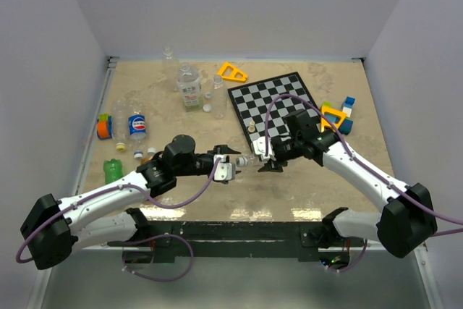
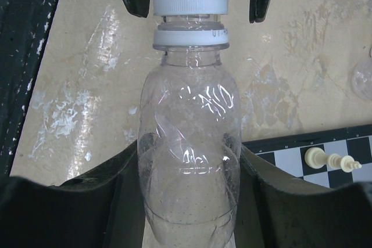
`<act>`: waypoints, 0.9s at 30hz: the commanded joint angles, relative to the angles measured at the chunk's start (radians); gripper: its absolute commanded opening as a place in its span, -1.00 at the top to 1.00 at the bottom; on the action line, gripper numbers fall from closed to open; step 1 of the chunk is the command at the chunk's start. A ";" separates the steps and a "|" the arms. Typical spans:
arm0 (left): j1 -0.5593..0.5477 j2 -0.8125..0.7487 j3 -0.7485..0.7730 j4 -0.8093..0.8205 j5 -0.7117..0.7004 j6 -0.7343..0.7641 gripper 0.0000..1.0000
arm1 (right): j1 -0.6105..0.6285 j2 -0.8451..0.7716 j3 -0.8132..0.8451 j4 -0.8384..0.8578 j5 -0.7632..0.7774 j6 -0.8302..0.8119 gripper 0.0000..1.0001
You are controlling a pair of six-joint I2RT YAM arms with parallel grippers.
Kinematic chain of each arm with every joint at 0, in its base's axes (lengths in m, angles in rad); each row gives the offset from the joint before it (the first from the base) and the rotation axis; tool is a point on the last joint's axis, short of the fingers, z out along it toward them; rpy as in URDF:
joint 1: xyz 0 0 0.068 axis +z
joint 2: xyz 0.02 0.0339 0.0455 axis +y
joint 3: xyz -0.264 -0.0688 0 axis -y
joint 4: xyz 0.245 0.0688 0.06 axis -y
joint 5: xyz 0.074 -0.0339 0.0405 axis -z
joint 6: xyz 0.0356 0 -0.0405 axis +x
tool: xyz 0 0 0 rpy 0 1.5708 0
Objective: Unscrew the bottle caps
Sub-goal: Unscrew the bottle cap from the plastic bottle.
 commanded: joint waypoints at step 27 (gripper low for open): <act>0.007 -0.039 0.189 -0.234 -0.321 -1.144 1.00 | 0.000 0.004 0.014 -0.003 -0.001 -0.011 0.70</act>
